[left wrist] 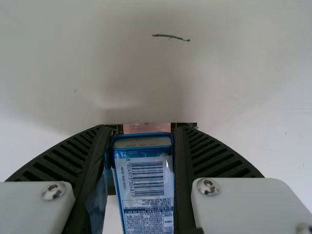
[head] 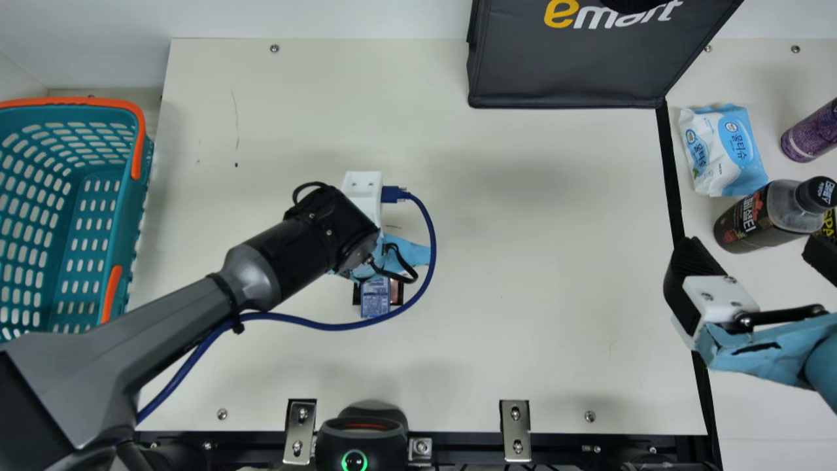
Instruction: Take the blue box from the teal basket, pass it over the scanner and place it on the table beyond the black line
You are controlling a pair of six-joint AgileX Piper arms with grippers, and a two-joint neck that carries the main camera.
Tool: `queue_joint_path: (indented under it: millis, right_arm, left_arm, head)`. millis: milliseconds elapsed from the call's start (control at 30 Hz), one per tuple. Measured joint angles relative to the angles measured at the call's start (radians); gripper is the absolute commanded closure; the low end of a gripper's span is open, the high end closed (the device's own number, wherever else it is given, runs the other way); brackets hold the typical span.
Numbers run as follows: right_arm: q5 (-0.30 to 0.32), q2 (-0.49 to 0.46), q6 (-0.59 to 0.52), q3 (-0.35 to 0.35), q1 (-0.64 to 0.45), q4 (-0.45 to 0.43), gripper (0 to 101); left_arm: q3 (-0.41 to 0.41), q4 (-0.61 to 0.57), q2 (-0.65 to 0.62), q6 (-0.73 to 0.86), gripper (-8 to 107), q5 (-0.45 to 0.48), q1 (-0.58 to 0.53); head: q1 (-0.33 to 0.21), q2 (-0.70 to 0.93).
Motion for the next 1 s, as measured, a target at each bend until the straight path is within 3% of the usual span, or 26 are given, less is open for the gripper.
queue_joint_path:
  millis: [633,1000]
  right_arm:
    - [0.000,0.000,0.000,0.000,0.000,0.000,6]
    - [0.000,0.000,0.000,0.000,0.000,0.000,6]
  left_arm:
    - [0.047,-0.094,-0.145,0.077,107,0.011,0.043]
    - [0.138,-0.287,-0.274,0.225,107,-0.030,0.147]
  head:
    - [0.000,0.000]
    - [0.000,0.000]
